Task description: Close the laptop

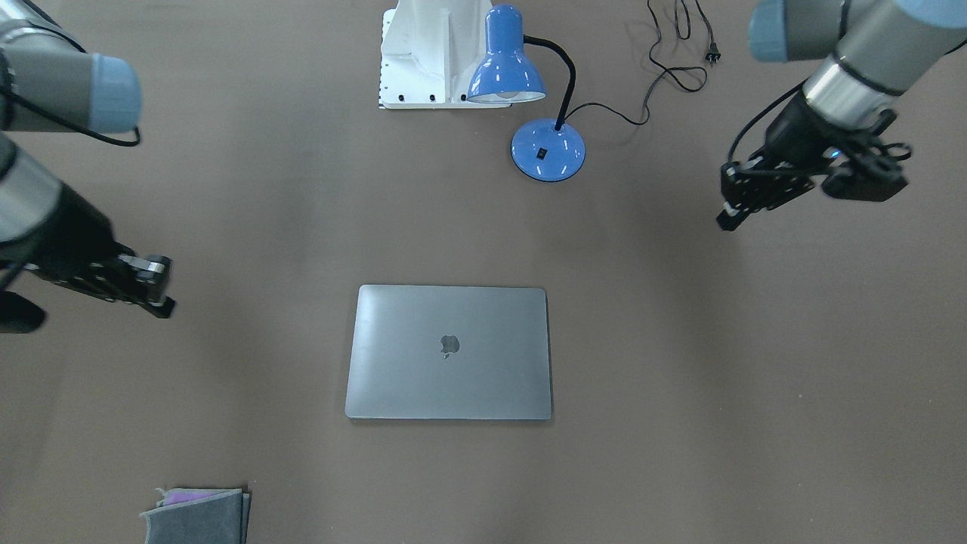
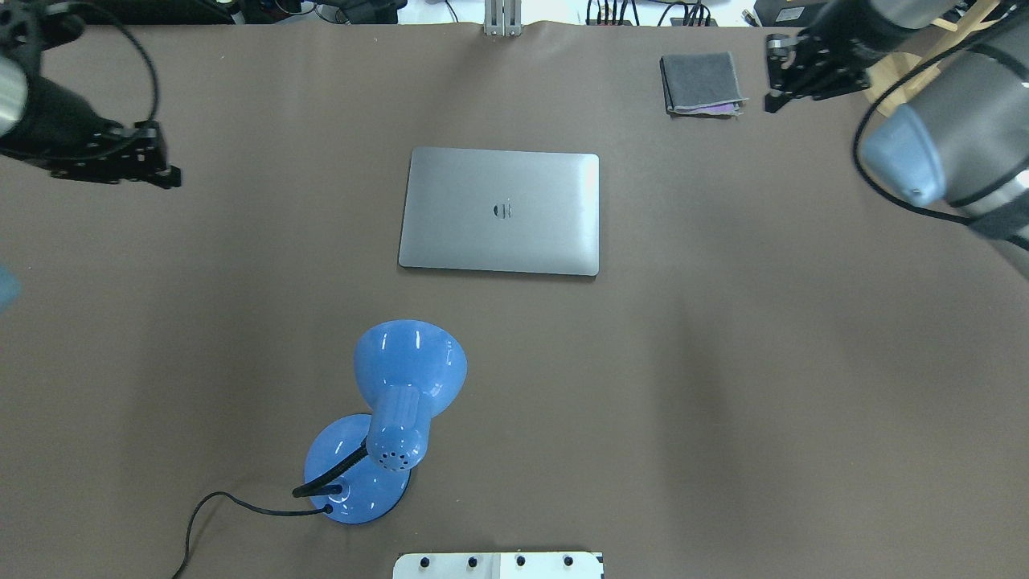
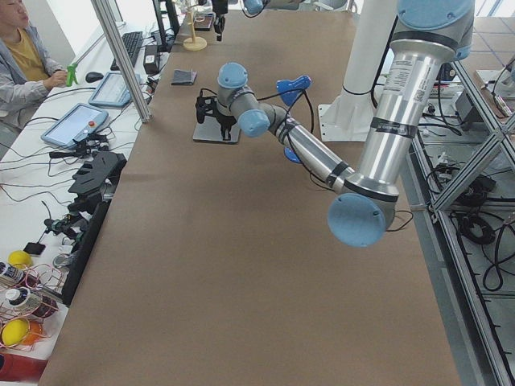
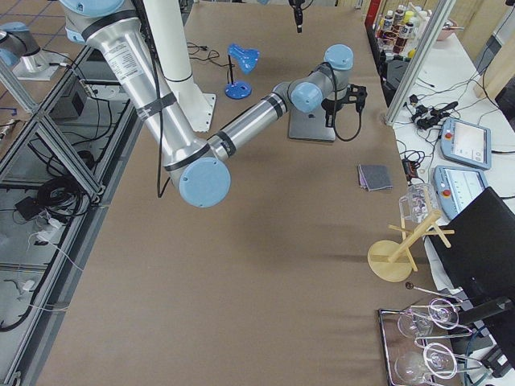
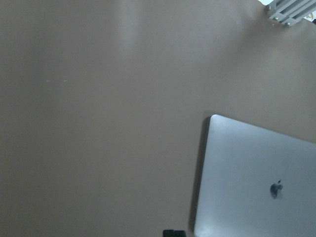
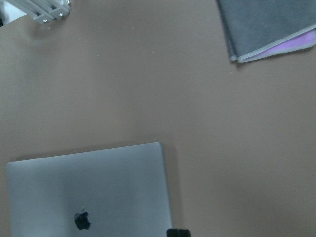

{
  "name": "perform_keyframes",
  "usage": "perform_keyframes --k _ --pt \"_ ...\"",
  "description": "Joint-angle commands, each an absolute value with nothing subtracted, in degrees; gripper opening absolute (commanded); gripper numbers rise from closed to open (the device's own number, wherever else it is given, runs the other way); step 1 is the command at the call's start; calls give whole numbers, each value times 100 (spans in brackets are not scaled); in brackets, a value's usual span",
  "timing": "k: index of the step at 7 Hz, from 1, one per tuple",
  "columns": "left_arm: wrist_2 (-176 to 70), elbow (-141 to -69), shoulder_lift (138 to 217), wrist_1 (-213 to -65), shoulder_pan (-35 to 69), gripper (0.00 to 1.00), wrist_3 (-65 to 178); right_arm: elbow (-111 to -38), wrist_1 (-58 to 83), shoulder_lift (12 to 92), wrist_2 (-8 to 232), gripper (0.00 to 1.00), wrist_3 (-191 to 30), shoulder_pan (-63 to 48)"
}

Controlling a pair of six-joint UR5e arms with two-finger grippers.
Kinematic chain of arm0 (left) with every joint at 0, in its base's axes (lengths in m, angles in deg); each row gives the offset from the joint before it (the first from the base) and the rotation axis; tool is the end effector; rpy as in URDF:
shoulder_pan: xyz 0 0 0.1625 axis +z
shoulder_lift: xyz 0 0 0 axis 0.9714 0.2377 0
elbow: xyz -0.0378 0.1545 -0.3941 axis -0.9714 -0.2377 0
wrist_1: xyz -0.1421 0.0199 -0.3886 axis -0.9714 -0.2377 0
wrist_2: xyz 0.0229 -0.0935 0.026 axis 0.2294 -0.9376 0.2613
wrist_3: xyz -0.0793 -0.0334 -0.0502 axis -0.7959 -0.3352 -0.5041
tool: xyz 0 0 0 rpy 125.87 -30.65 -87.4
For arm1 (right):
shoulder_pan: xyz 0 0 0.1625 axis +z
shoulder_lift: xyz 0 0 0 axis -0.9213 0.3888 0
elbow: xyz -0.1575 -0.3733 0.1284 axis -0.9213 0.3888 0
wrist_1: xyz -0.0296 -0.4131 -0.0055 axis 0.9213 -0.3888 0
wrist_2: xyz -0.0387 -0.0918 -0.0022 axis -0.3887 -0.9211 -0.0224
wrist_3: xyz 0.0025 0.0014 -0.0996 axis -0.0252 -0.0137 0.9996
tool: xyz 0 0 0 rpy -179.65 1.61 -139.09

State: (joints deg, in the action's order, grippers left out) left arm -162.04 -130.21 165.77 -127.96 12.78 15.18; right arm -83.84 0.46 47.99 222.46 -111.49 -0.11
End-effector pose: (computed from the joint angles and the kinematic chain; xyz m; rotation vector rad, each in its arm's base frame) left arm 0.1647 -0.4833 0.3404 0.1718 1.0338 -0.1693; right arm -0.1799 -0.5900 0.3119 0.0858 -0.9555 0.1488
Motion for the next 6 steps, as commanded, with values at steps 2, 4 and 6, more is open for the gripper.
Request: perform_keyframes --k 2,4,6 --pt "-17158 -13033 14296 -12751 -860 70 5881 -9568 -1774 6552 22336 100 -7413 1510" --pt "-17115 -12583 13879 -12690 -1452 98 7009 -9404 -1903 7265 22327 100 -5681 2049" --pt "-16984 -12626 13939 -12069 -1454 98 7012 -9421 -1903 7417 22336 100 -5572 2138"
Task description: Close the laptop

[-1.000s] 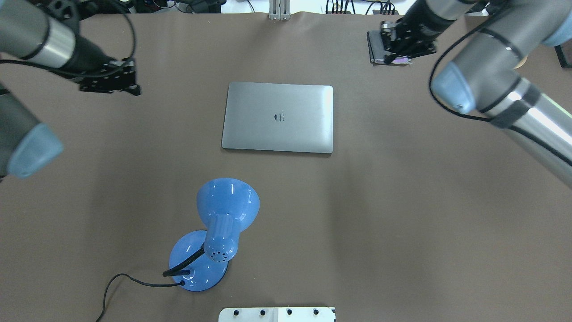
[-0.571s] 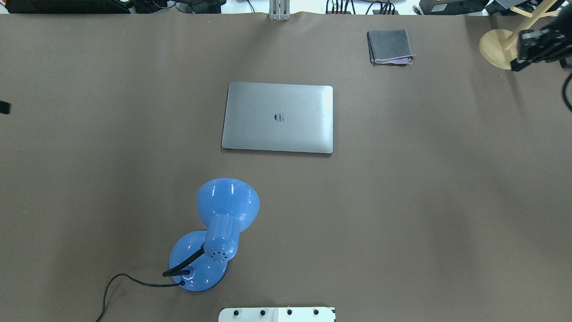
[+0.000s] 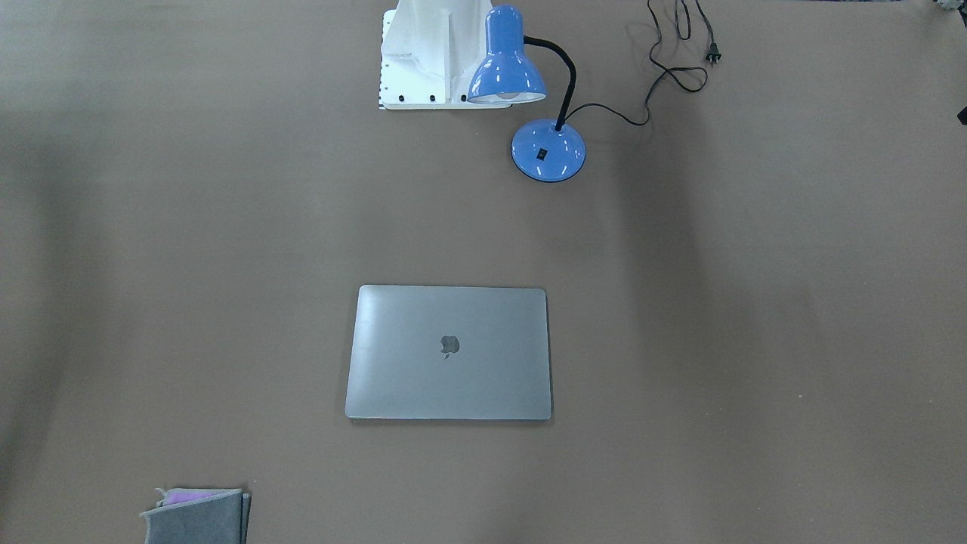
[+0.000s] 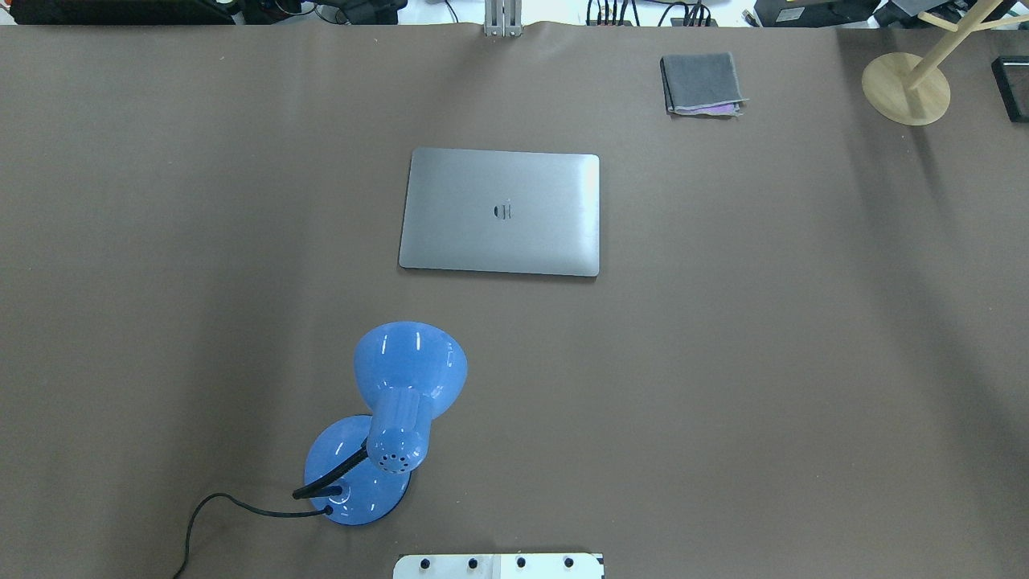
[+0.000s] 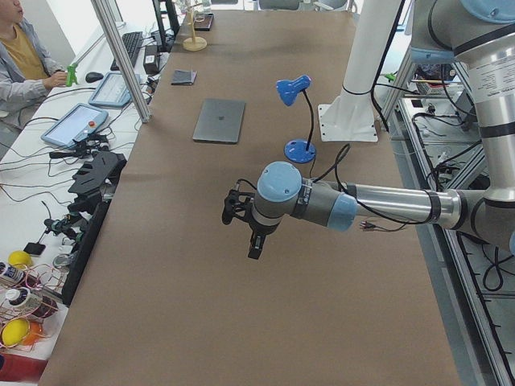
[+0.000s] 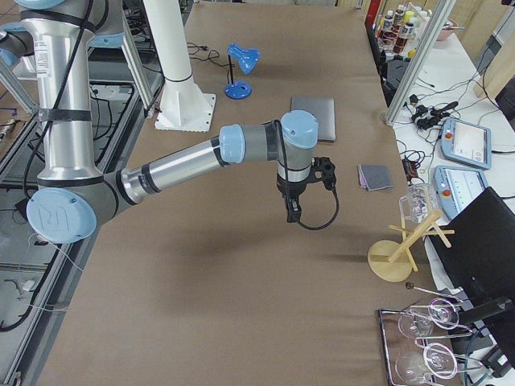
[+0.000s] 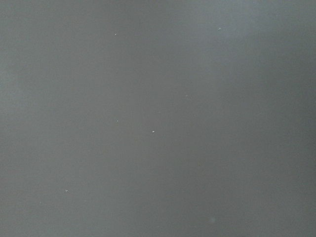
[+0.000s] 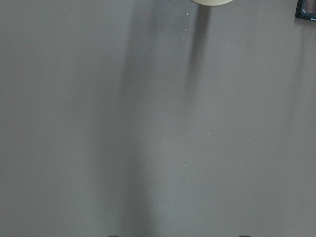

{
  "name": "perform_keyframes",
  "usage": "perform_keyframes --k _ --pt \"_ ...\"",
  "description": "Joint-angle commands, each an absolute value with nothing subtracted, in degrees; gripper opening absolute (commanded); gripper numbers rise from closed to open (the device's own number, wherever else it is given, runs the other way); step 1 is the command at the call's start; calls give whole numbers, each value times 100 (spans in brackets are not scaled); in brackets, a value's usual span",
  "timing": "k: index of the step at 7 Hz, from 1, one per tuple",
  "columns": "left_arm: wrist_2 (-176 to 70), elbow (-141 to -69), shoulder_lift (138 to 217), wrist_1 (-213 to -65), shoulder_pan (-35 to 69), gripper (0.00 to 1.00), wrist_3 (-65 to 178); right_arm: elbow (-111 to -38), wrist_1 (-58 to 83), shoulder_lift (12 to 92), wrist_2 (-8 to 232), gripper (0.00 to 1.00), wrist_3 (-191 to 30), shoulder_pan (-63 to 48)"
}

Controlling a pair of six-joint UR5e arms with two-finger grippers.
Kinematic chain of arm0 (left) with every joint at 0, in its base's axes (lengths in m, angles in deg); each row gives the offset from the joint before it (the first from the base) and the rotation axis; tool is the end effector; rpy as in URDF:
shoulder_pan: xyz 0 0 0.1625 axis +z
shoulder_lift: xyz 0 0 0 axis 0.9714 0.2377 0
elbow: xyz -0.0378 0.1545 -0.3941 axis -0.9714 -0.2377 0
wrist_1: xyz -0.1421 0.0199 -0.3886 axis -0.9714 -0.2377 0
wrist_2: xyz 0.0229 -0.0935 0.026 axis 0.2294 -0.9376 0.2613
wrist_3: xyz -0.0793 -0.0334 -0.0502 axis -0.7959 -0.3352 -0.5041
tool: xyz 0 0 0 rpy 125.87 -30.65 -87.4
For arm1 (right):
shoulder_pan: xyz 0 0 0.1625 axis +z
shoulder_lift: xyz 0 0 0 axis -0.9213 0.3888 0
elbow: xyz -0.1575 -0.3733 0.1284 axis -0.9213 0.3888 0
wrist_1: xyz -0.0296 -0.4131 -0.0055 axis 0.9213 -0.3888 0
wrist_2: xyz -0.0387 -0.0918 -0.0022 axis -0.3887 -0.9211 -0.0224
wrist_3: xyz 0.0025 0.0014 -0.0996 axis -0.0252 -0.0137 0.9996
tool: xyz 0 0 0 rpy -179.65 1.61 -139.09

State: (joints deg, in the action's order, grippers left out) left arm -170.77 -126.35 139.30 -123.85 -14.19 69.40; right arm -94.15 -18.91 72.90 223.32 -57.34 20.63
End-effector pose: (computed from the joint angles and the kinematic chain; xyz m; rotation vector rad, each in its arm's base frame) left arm -0.0606 -0.3673 0.5797 0.2228 0.8585 0.0675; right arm 0.0455 -0.4659 0.5051 0.0885 -0.7720 -0.1687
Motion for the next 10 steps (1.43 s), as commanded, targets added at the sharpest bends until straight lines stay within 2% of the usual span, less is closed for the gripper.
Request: perform_keyframes --k 1,3,6,10 --pt "-16382 -12626 13965 -11988 -1428 98 7003 -9421 -1903 7409 22336 100 -5562 2130" --pt "-16086 -12835 14079 -11471 -1480 98 7020 -9438 -1903 7479 22345 100 -5562 2129" --pt "-16130 -13109 14045 -11529 -1559 98 7029 -9534 -1903 7558 22345 100 -5545 2173" --pt "-16340 -12890 14045 -11460 -1638 98 6994 -9596 -1903 7532 22371 100 -5545 2173"
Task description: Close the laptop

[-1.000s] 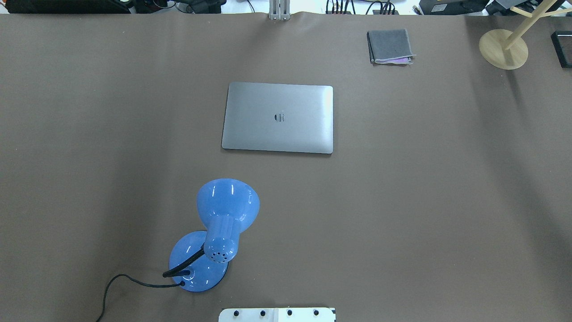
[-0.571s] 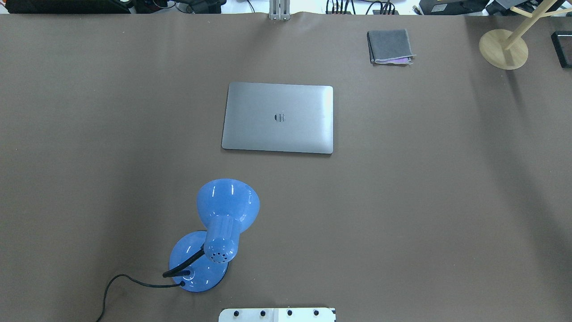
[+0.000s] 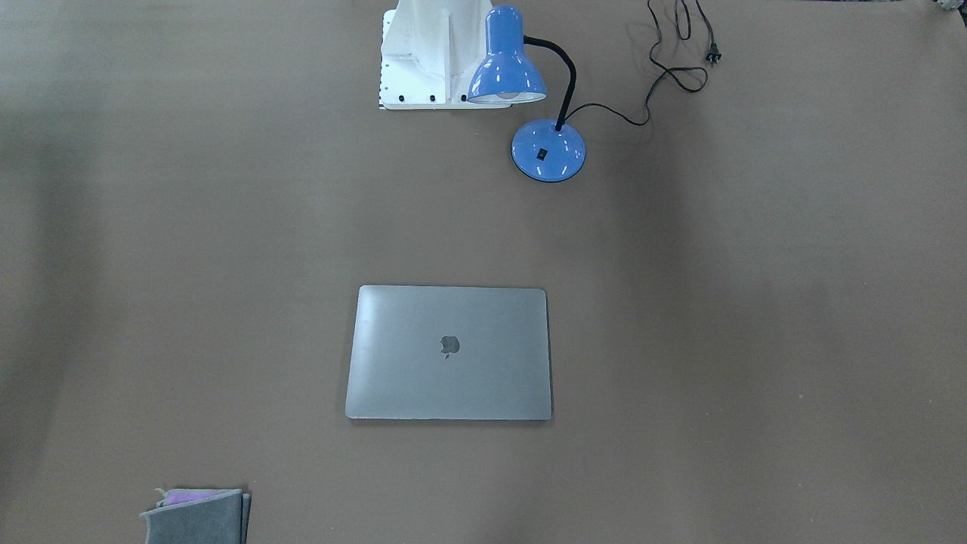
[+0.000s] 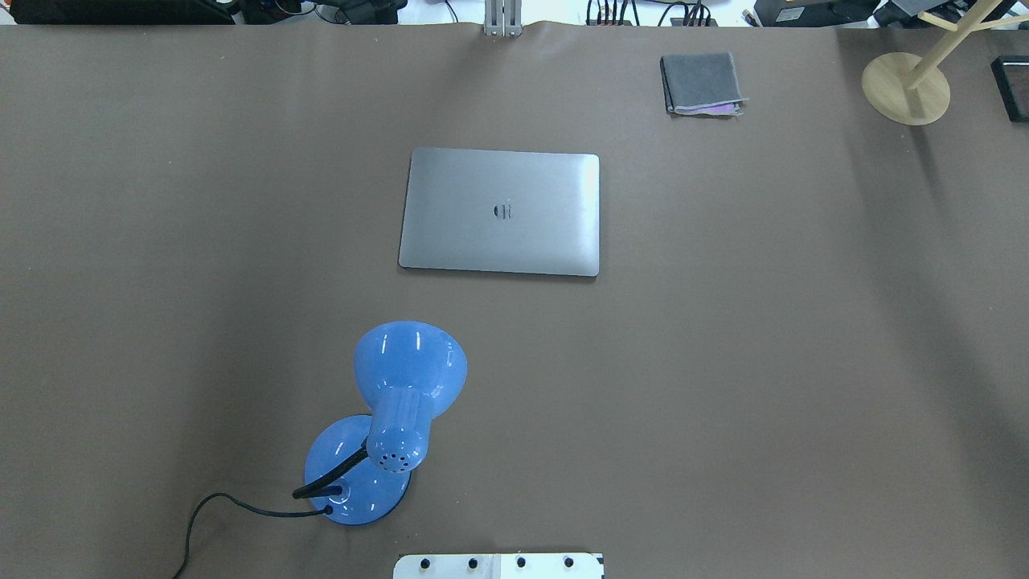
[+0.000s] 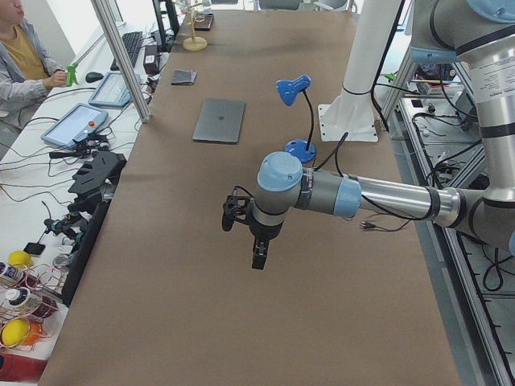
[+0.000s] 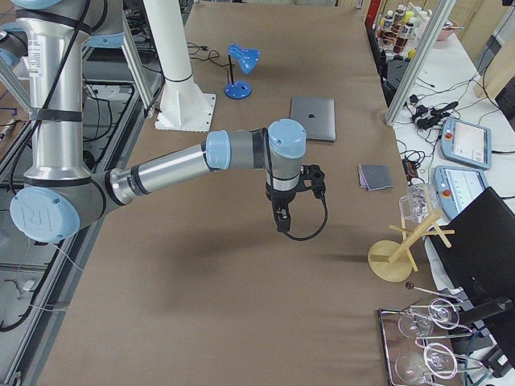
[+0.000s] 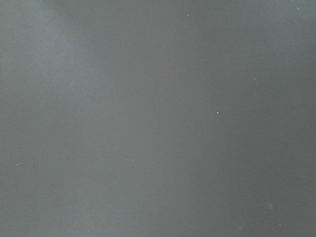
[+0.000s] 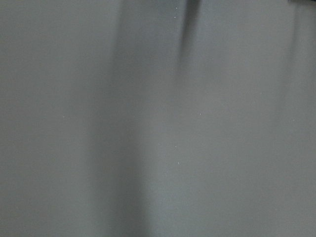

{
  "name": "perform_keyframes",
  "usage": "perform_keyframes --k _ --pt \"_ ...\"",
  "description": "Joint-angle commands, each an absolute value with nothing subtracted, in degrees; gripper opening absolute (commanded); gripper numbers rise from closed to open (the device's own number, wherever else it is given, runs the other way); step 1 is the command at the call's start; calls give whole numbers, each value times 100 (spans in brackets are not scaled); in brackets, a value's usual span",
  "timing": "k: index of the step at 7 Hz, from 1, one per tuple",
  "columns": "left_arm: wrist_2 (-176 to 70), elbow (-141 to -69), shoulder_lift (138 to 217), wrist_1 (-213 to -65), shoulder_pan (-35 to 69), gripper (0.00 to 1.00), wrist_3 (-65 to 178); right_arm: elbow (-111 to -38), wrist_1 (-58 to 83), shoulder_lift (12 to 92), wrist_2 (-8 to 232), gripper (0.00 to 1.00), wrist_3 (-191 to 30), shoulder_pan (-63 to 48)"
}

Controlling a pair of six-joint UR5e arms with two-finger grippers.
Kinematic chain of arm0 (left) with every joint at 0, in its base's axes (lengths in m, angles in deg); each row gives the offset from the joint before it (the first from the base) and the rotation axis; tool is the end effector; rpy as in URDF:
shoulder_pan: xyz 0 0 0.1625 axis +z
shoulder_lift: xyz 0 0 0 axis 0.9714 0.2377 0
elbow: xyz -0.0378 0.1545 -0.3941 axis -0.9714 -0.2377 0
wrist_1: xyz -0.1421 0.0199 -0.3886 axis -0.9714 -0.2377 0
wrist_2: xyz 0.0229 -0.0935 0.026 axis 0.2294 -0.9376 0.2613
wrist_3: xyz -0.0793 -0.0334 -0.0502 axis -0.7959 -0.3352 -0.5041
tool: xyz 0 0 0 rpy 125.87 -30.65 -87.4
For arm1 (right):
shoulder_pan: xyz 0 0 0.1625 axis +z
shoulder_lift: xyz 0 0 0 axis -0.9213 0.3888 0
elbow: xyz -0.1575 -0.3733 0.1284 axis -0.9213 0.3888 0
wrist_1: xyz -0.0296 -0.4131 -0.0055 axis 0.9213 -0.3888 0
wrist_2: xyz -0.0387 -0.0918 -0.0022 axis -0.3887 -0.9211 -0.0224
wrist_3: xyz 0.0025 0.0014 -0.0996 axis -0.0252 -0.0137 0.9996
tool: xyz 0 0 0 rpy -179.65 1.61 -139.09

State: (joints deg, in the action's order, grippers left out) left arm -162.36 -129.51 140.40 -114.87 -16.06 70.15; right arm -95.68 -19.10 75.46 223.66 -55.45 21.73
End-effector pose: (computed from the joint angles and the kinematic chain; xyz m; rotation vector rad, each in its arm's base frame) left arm -0.0830 -0.3679 0.5726 0.1672 0.7101 0.0001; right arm 0.0544 -0.4472 0.5129 0.0887 -0.7769 -0.1736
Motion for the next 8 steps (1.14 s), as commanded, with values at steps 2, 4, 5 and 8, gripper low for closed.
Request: perform_keyframes --k 2,4,5,8 --pt "-16647 -13039 14027 -11468 -1804 98 6977 -9561 -1894 7593 22397 100 -5545 2165" --pt "-16701 -12977 14079 -11468 -1858 98 6959 -9570 -1894 7594 22512 100 -5545 2165" --pt "-16710 -13004 14080 -11468 -1884 98 6959 -9579 -1894 7611 22512 100 -5545 2165" --pt "-16727 -12846 14106 -11494 -1928 98 6941 -9544 -1894 7602 22494 100 -5545 2165"
